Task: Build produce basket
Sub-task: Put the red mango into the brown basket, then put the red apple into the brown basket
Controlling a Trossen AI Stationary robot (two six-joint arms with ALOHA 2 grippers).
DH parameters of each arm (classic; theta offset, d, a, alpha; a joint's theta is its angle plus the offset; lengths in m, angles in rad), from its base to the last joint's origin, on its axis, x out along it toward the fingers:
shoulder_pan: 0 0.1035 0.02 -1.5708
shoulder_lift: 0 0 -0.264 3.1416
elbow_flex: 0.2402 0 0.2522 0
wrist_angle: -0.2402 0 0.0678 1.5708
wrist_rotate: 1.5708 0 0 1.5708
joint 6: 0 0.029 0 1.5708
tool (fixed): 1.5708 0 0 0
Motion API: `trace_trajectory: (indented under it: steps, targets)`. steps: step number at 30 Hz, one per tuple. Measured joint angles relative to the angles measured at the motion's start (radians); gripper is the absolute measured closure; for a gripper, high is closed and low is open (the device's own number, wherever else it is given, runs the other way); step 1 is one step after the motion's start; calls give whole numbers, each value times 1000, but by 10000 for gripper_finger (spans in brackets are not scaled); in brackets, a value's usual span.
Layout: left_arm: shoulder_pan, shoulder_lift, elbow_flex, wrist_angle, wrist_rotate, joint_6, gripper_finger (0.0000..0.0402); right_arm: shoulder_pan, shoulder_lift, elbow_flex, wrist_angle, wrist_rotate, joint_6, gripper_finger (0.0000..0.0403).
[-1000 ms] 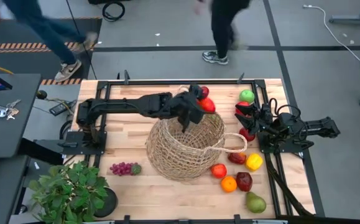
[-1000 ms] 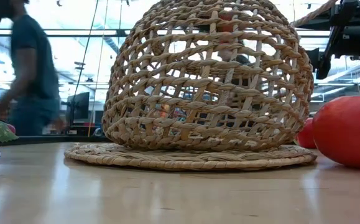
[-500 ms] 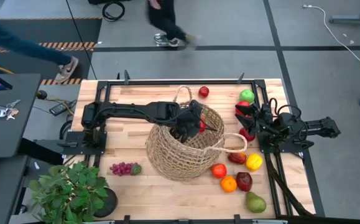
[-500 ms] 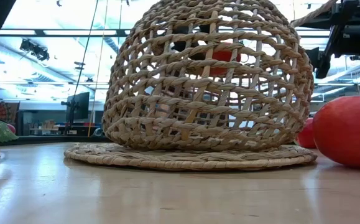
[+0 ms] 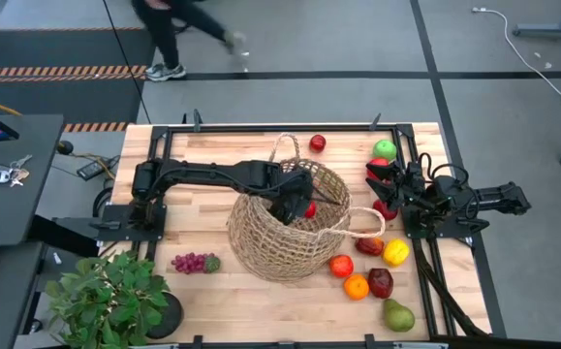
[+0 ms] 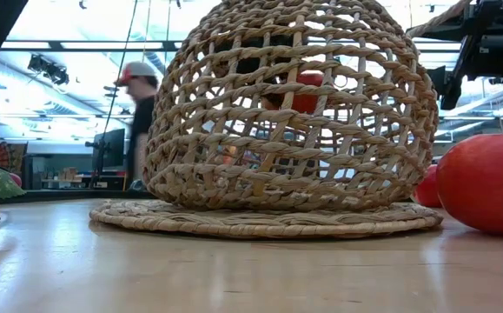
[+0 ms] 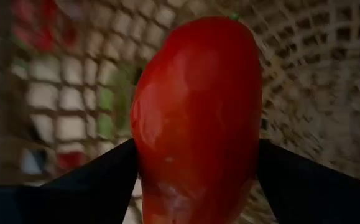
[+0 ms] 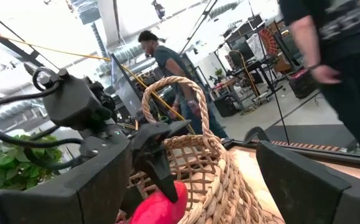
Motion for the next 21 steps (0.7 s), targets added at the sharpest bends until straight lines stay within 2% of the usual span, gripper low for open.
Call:
trace_trajectory:
  steps: [7, 12, 14, 21]
  targets:
    - [-3, 0, 0, 1, 43, -150, 9, 0, 0, 0, 1, -2, 0, 54]
    - [-10, -6, 3, -6, -17, -174, 18, 0, 0, 0, 0, -2, 0, 54]
    - [-13, -7, 40, -33, -34, -199, 19, 0, 0, 0, 0, -2, 0, 54]
    - [51, -23, 198, -75, -34, -423, 22, 0, 0, 0, 0, -3, 0, 54]
